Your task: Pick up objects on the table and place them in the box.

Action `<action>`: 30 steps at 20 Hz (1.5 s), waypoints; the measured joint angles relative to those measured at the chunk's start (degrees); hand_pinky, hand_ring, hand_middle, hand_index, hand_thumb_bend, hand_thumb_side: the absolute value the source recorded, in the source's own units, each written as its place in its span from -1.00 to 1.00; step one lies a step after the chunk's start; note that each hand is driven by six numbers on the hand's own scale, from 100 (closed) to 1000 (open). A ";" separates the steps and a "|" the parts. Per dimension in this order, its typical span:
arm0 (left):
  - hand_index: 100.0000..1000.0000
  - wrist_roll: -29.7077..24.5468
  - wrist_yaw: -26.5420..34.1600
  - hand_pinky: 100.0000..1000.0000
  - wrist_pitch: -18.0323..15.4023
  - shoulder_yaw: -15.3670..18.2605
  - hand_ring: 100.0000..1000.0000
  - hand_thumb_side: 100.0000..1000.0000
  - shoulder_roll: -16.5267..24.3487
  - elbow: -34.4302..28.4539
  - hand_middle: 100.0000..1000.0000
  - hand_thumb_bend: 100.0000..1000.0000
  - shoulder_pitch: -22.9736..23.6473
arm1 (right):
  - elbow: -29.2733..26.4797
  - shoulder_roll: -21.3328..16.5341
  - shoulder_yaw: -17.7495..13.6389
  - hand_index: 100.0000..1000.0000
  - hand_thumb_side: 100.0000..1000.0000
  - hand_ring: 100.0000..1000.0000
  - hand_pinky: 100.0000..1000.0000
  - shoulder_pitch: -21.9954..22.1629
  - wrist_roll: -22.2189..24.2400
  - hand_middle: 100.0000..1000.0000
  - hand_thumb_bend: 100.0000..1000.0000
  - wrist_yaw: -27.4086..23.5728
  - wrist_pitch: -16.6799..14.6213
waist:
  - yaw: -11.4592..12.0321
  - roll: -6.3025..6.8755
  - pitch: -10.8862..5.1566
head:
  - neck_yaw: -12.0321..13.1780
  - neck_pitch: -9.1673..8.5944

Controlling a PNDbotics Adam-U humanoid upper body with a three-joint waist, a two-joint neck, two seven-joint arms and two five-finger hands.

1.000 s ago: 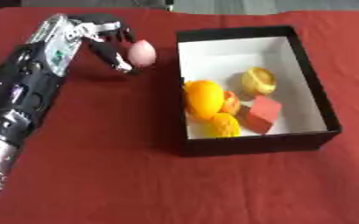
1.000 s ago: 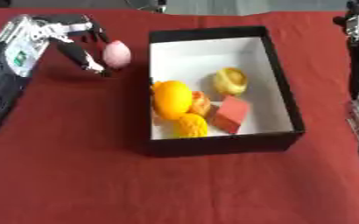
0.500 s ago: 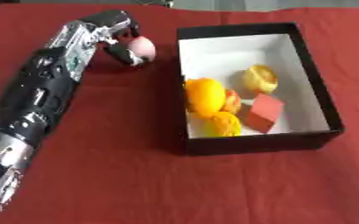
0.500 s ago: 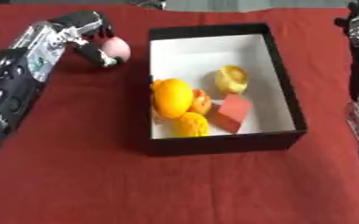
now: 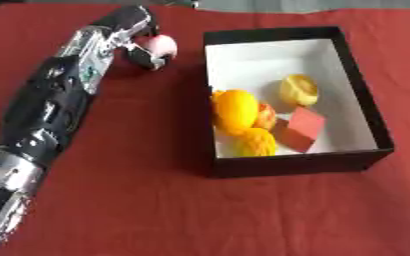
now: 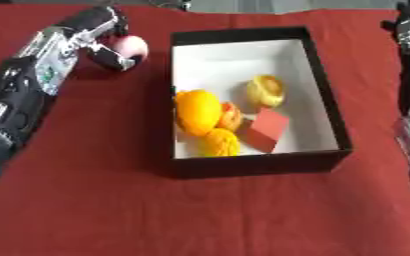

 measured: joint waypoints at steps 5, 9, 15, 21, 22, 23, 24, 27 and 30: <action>-0.21 -2.94 6.48 0.07 0.25 -2.23 0.16 -0.78 3.18 -11.58 0.07 -0.49 1.67 | -0.02 -0.35 -0.30 0.82 0.27 0.57 0.91 0.10 -0.19 0.70 -1.00 0.00 -0.15 | 0.57 0.22 -0.04 | -0.87 0.00; -0.21 -5.46 13.24 0.06 2.51 -3.70 0.15 -0.71 5.18 -23.89 0.06 -0.41 2.92 | -0.04 -0.68 -0.62 0.82 0.26 0.57 0.91 0.39 -0.44 0.70 -1.00 0.00 -0.16 | 1.07 0.27 -0.13 | -1.53 0.00; -0.20 -11.21 21.91 0.04 6.23 -6.90 0.14 -0.78 4.92 -40.41 0.05 -0.63 5.18 | -0.05 -1.09 -0.85 0.82 0.25 0.57 0.90 0.53 -0.67 0.70 -1.00 0.00 -0.30 | 1.58 0.31 -0.71 | -1.92 0.00; -0.20 -17.57 25.06 0.04 7.47 -11.06 0.14 -0.73 0.43 -46.52 0.05 -0.68 6.13 | -0.07 -1.09 -0.97 0.82 0.24 0.57 0.90 0.52 -0.73 0.70 -1.00 0.00 -0.36 | 1.24 0.24 -1.06 | -2.50 0.00; -0.20 -18.36 25.03 0.04 7.38 -11.67 0.14 -0.73 -0.30 -46.45 0.05 -0.68 6.13 | -0.08 -1.09 -0.97 0.82 0.24 0.57 0.90 0.52 -0.73 0.70 -1.00 0.00 -0.36 | 1.22 0.25 -1.17 | -2.56 0.00; -0.20 -19.01 24.86 0.04 7.22 -12.20 0.13 -0.71 -0.95 -46.13 0.04 -0.69 6.13 | -0.08 -1.09 -0.97 0.82 0.25 0.57 0.90 0.51 -0.73 0.70 -1.00 0.00 -0.36 | 1.18 0.25 -1.25 | -2.58 0.00; -0.19 -19.56 24.61 0.05 7.02 -12.70 0.14 -0.71 -1.53 -45.54 0.04 -0.67 6.14 | -0.09 -1.09 -0.97 0.82 0.24 0.57 0.90 0.50 -0.73 0.70 -1.00 0.00 -0.36 | 1.09 0.26 -1.28 | -2.59 0.00; -0.18 -20.73 22.89 0.05 5.96 -14.24 0.13 -0.68 -3.13 -42.68 0.04 -0.69 6.13 | -0.17 -1.09 -0.97 0.82 0.24 0.57 0.90 0.49 -0.73 0.70 -1.00 0.00 -0.36 | 0.81 0.38 -1.29 | -2.60 0.00; -0.18 -21.35 20.69 0.05 4.56 -15.39 0.14 -0.68 -4.78 -39.18 0.04 -0.68 6.27 | -0.21 -1.09 -0.97 0.82 0.24 0.57 0.90 0.42 -0.73 0.70 -1.00 0.00 -0.37 | 0.44 0.45 -1.29 | -3.29 0.00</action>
